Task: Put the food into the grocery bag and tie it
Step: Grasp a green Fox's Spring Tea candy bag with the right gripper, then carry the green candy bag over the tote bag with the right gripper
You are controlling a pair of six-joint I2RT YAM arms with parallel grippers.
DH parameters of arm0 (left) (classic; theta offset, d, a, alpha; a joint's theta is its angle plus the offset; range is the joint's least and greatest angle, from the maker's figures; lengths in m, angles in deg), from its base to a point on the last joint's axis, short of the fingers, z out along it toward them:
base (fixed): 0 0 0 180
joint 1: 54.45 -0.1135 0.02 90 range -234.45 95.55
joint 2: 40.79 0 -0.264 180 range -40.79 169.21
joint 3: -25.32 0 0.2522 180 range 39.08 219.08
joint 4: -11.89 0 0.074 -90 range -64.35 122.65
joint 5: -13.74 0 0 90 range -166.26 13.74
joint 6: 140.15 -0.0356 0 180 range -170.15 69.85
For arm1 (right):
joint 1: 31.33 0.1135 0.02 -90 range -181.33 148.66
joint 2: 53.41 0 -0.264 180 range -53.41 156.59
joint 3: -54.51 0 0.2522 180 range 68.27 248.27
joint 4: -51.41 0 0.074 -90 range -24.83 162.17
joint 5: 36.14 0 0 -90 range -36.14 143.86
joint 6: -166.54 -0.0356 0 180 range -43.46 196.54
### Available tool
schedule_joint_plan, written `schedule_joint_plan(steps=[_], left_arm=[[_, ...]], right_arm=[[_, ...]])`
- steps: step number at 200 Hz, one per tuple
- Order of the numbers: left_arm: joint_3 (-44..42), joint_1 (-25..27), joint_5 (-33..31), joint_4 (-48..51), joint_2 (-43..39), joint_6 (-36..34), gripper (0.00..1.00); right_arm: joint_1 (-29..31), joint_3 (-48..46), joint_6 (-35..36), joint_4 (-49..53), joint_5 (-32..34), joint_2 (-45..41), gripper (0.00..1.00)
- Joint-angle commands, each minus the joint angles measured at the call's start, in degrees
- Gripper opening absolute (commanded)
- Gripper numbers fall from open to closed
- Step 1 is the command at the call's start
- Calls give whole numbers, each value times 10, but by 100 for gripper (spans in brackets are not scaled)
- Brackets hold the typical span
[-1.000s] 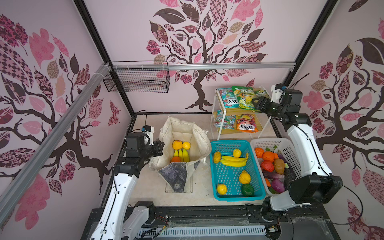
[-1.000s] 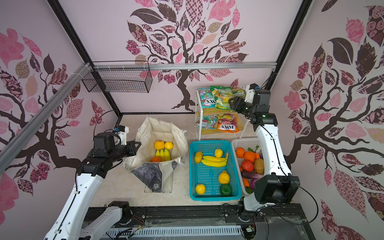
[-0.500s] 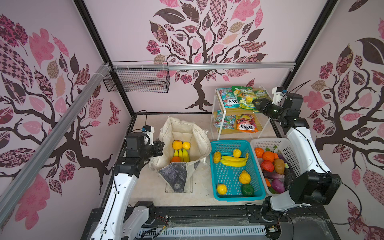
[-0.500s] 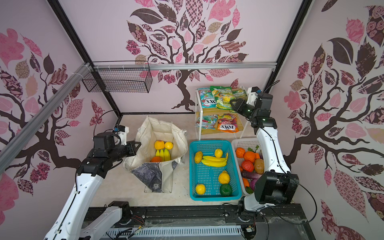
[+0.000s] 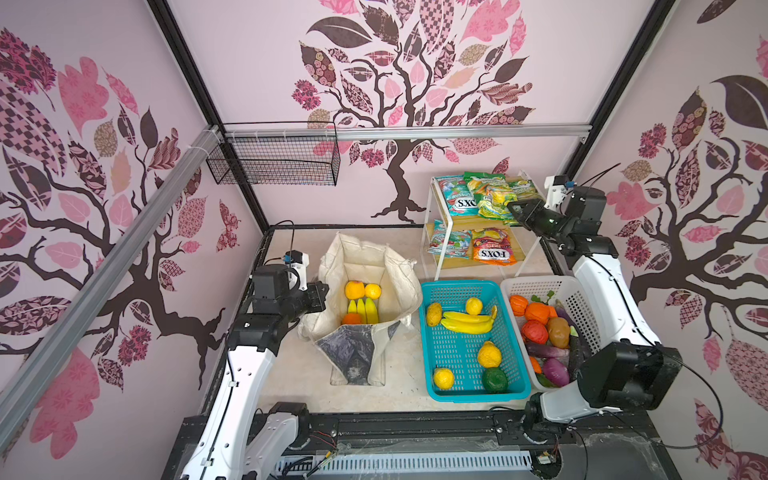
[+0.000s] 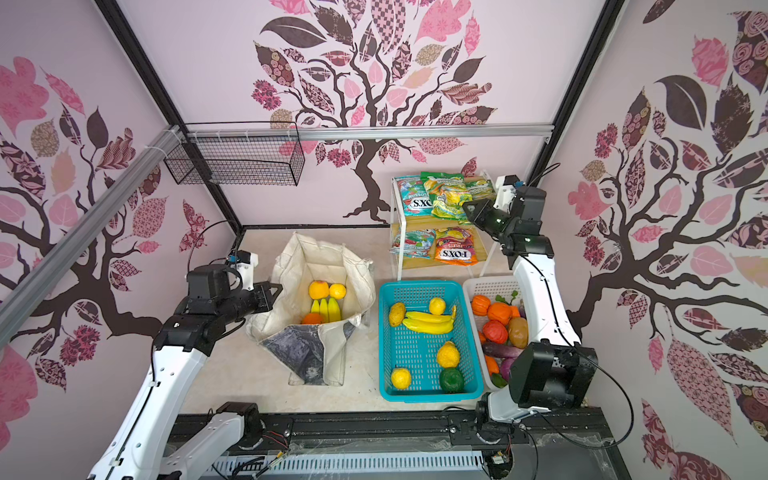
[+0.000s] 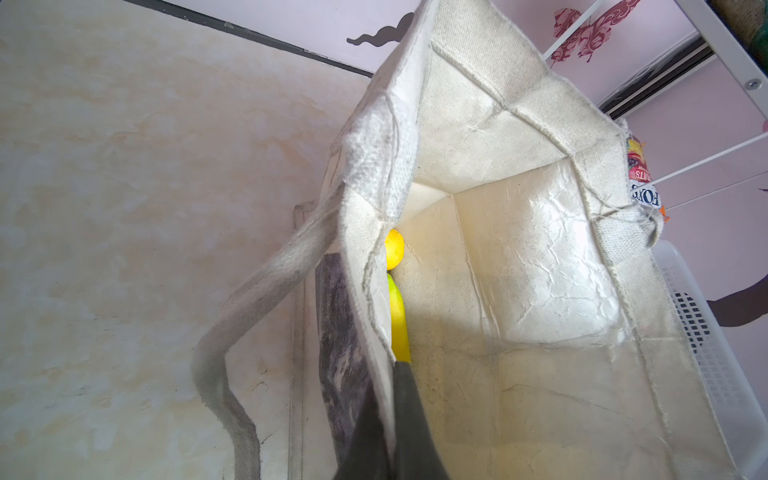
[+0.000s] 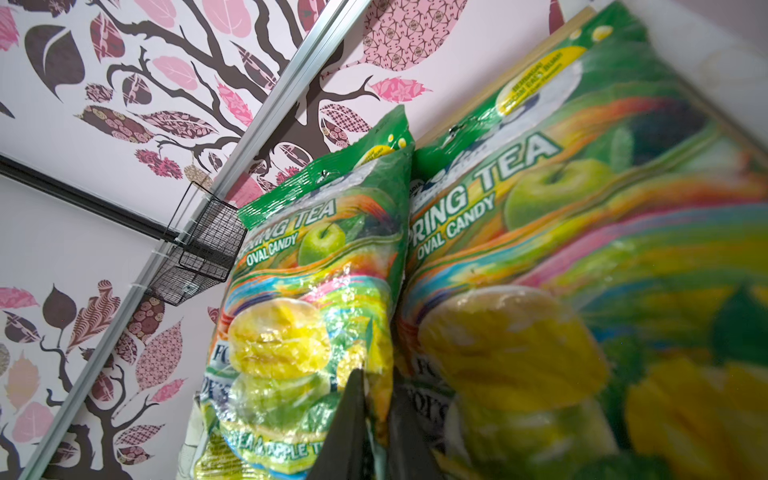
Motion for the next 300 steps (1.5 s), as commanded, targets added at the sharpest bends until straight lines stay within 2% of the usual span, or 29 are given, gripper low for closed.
schedule_joint_plan(steps=[1, 11, 44, 103, 136, 166, 210, 267, 300], left_arm=[[-10, 0, 10, 3, 0, -7, 0], [-10, -1, 10, 3, 0, -7, 0], [-10, -1, 10, 2, 0, -7, 0], [-10, 0, 11, 2, -3, -7, 0], [-11, 0, 12, 1, -3, -7, 0], [-10, 0, 13, 0, -3, -7, 0], [-11, 0, 12, 1, 0, -5, 0], [-11, 1, 11, 1, -1, -6, 0], [-11, 1, 11, 1, -1, -6, 0]], right_arm=[[-2, 15, -11, 5, -9, -24, 5], [-2, 22, -17, 6, -13, -25, 0], [-2, 66, -37, 23, -49, -18, 0], [-2, 114, -52, 17, -63, -28, 0], [-1, 146, -108, -27, -130, -15, 0], [-1, 200, -69, 26, -98, -11, 0], [-1, 251, -62, 45, -101, -15, 0], [3, 261, -66, 54, -108, -45, 0], [35, 252, -48, 71, -93, -74, 0]])
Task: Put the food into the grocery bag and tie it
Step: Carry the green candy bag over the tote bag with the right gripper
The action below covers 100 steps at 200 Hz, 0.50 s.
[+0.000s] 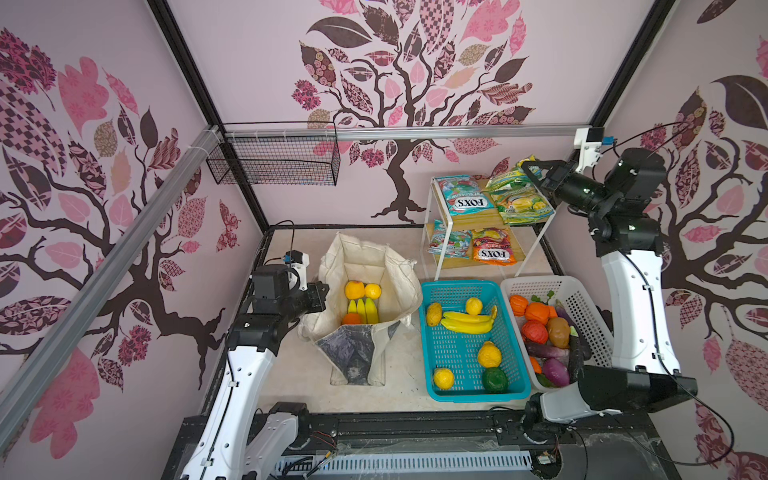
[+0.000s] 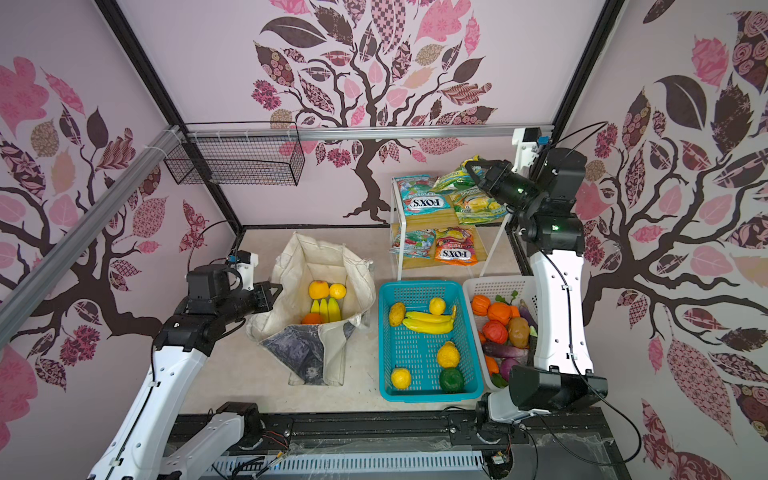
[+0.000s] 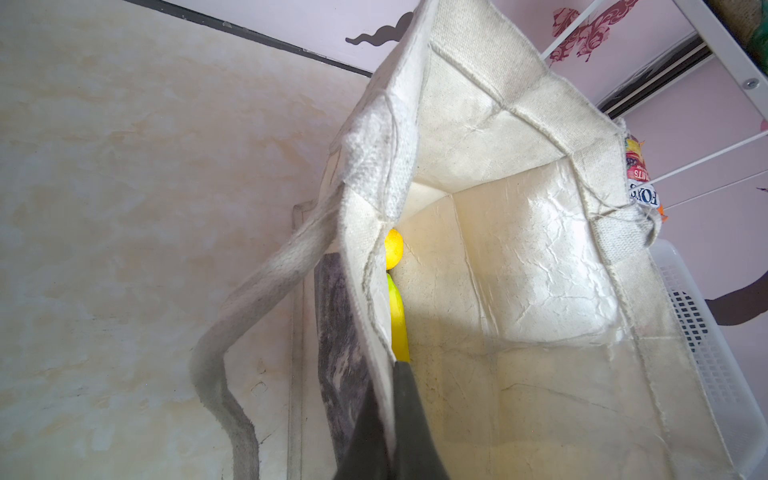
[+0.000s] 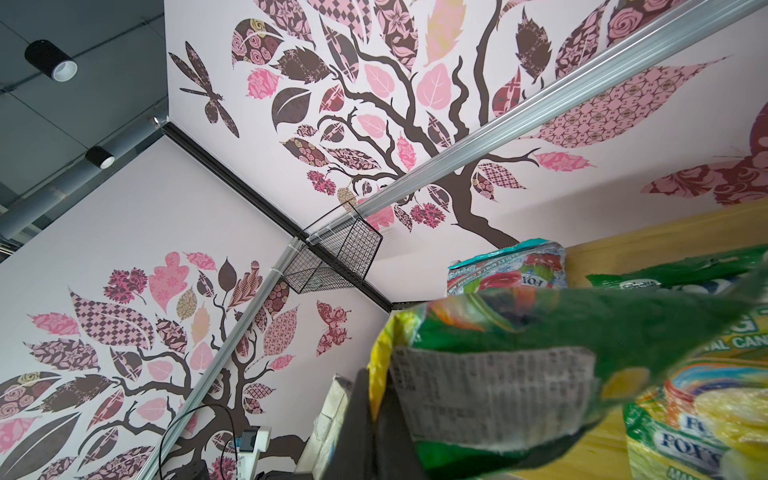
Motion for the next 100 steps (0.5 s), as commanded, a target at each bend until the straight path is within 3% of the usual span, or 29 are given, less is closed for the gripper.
schedule_joint_plan(steps=[1, 34, 100], left_arm=[[-11, 1, 10, 1, -1, -6, 0], [-12, 0, 9, 0, -2, -6, 0], [-12, 0, 10, 1, -1, -5, 0]], right_arm=[[28, 13, 22, -5, 3, -58, 0], [84, 5, 57, 32, 31, -75, 0], [131, -86, 41, -12, 33, -120, 0]])
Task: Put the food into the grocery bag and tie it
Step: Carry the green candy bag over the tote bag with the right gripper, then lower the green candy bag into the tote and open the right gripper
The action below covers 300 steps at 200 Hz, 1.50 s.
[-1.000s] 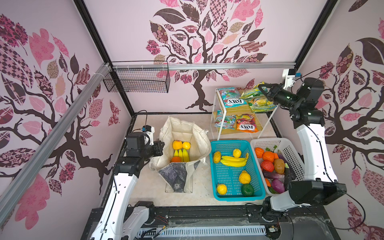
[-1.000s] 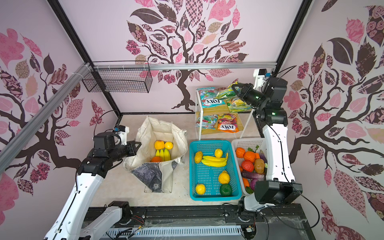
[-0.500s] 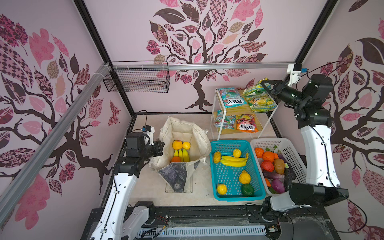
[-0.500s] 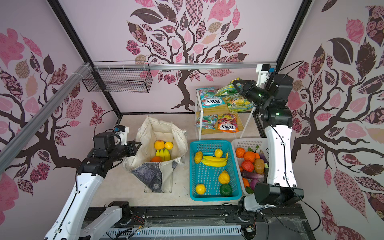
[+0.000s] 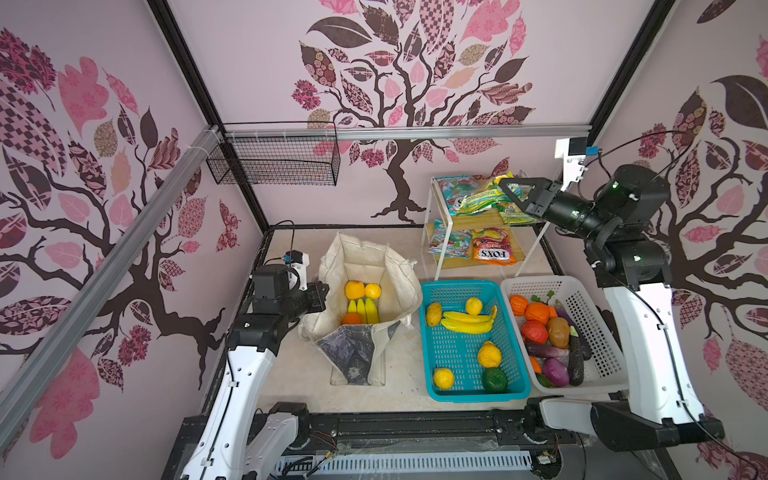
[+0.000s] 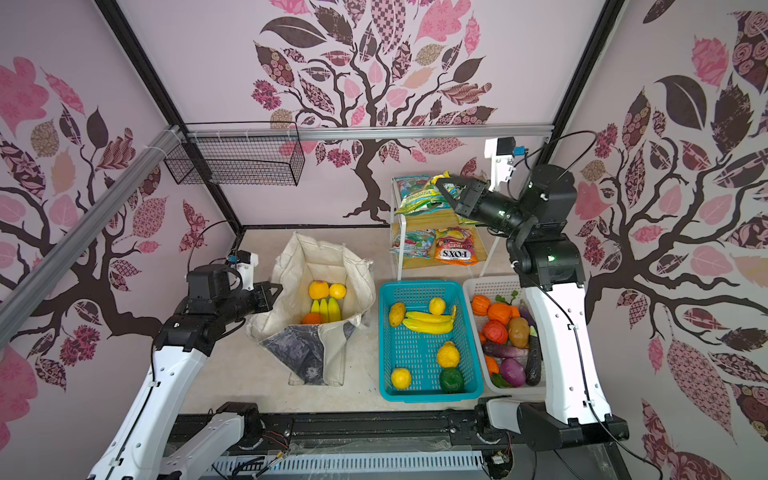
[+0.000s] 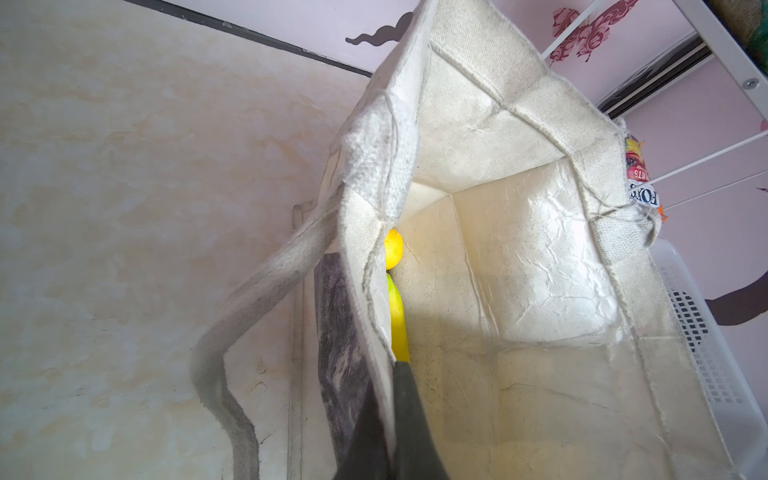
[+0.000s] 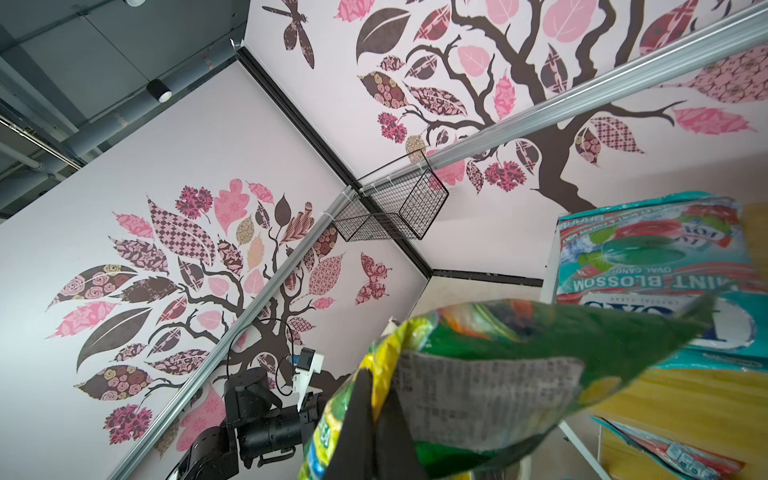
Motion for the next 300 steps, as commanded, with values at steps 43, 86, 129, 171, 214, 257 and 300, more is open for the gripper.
schedule_joint_plan(steps=[43, 86, 129, 171, 214, 257, 300], left_arm=[[-13, 1, 9, 1, -2, -5, 0], [-12, 2, 9, 1, -2, -6, 0], [-12, 2, 10, 0, -2, -5, 0], [-12, 2, 15, 0, -1, -4, 0], [-13, 1, 14, 0, -2, -5, 0], [-13, 1, 14, 0, -3, -5, 0], [-13, 1, 13, 0, -4, -5, 0]], right_arm=[[74, -49, 39, -22, 40, -25, 0], [148, -70, 65, -9, 82, -20, 0], [243, -68, 110, 28, 152, 12, 0], [323, -79, 128, 26, 196, 44, 0], [398, -74, 135, 17, 227, 107, 0], [438, -63, 132, -2, 243, 172, 0], [445, -47, 118, -27, 246, 243, 0]])
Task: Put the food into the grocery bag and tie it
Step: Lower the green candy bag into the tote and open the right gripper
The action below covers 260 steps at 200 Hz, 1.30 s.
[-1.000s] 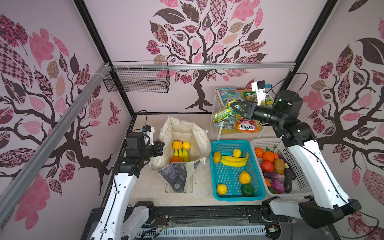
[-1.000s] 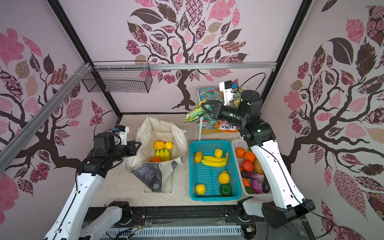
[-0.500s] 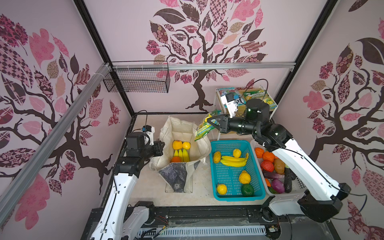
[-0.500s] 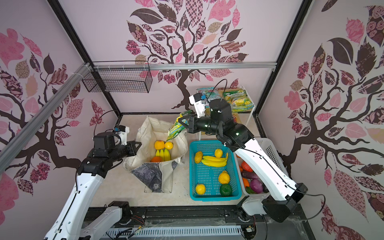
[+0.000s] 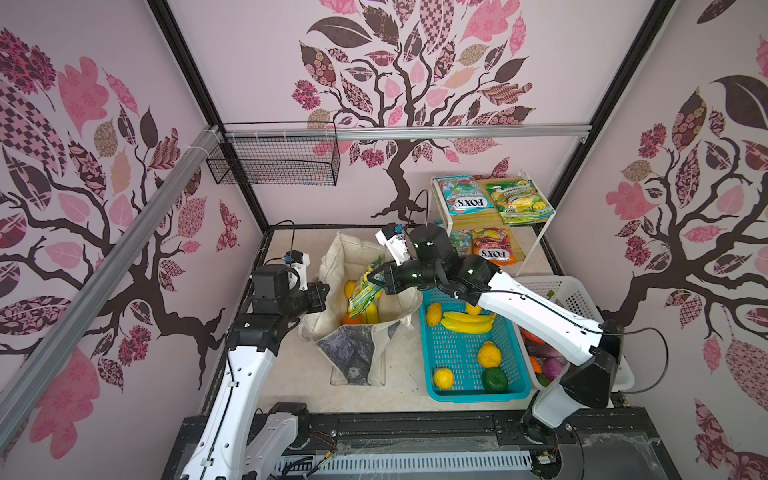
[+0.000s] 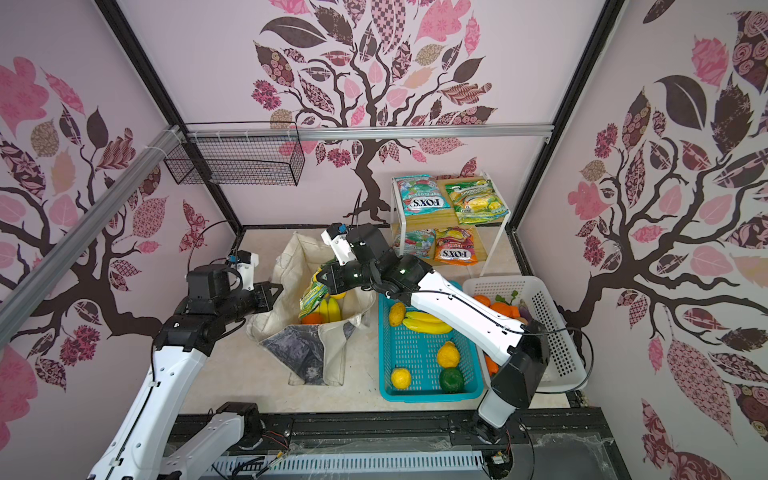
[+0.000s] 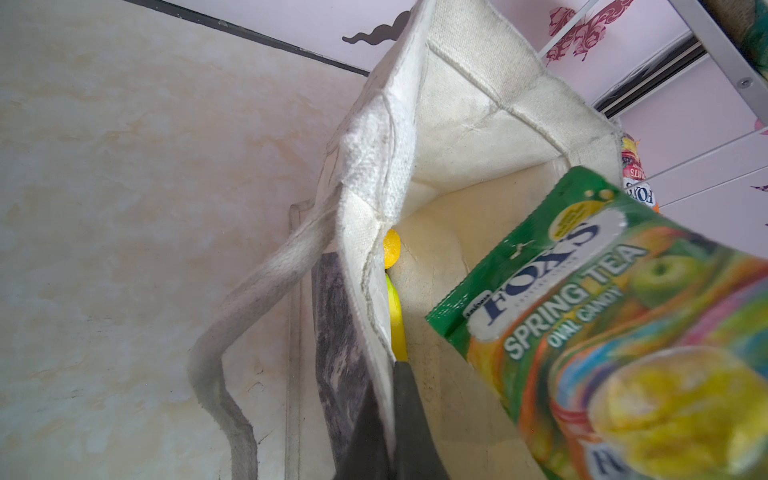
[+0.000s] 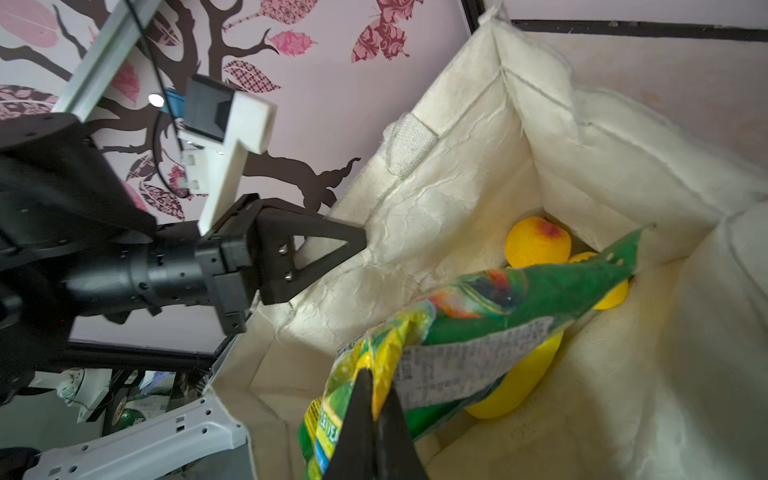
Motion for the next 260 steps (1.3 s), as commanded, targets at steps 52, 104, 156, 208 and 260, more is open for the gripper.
schedule_joint_plan(steps=[52, 104, 156, 208, 260], left_arm=[[-12, 1, 10, 0, -2, -5, 0], [-11, 2, 12, 0, -4, -5, 0], [-12, 1, 19, -3, -3, -4, 0], [-12, 2, 21, -3, -3, -3, 0], [-12, 2, 24, -4, -4, -3, 0]], right_arm=[[10, 54, -17, -67, 19, 100, 0], [12, 95, -11, -56, 50, 168, 0], [13, 64, 12, -32, 177, 180, 0], [13, 24, 26, -13, 226, 166, 0], [13, 11, 38, -1, 225, 176, 8]])
